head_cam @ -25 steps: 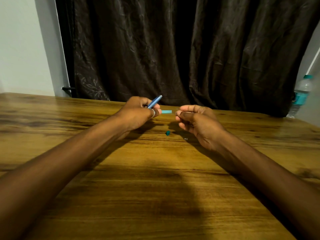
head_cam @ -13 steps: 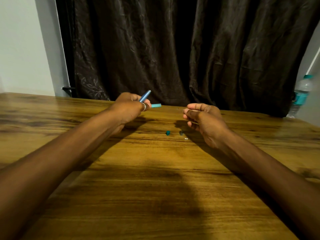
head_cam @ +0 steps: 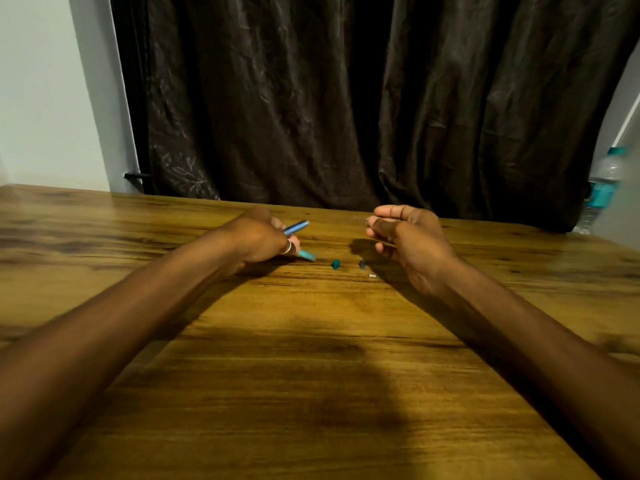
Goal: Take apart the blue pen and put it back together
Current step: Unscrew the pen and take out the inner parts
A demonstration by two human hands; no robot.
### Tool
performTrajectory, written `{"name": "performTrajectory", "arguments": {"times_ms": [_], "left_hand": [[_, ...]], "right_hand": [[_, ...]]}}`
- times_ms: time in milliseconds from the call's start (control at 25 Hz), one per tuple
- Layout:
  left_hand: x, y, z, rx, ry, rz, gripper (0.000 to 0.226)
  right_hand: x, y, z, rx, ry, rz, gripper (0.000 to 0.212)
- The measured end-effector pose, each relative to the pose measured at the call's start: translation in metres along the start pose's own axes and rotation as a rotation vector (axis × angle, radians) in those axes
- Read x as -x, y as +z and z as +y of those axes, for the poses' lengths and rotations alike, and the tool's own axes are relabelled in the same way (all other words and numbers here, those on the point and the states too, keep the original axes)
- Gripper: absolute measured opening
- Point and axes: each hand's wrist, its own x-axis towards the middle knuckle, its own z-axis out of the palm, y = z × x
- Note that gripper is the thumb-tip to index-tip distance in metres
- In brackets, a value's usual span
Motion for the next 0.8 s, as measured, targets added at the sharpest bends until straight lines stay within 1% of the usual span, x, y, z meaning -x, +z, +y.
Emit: {"name": "performTrajectory", "arguments": {"times_ms": [120, 200, 320, 440, 520, 640, 800], "left_hand": [[0.000, 0.002, -0.003, -0.042, 0.035, -0.052, 0.022], [0.000, 0.002, -0.003, -0.135, 0.069, -0.075, 0.022], [0.002, 0.001, -0.003, -0.283, 0.117, -0.059, 0.020], [0.003, 0.001, -0.003, -0.331, 0.127, -0.048, 0.020], [0.004, -0.003, -0.001, -0.340, 0.121, -0.077, 0.025], [0.006, -0.011, 0.003, -0.263, 0.119, -0.134, 0.035], [0.007, -0.015, 0.012, -0.004, 0.141, -0.195, 0.031]], "right_hand": [[0.002, 0.000, -0.001, 0.005, 0.005, -0.007, 0.018], [0.002, 0.001, 0.000, 0.017, 0.000, -0.020, 0.017], [0.003, 0.002, 0.000, 0.044, -0.006, -0.038, 0.015], [0.003, 0.002, 0.001, 0.065, -0.010, -0.053, 0.015], [0.003, 0.002, 0.001, 0.078, -0.013, -0.050, 0.015], [0.002, 0.000, 0.001, 0.077, -0.021, -0.035, 0.016], [0.000, -0.001, 0.001, 0.075, -0.057, -0.004, 0.016]]}}
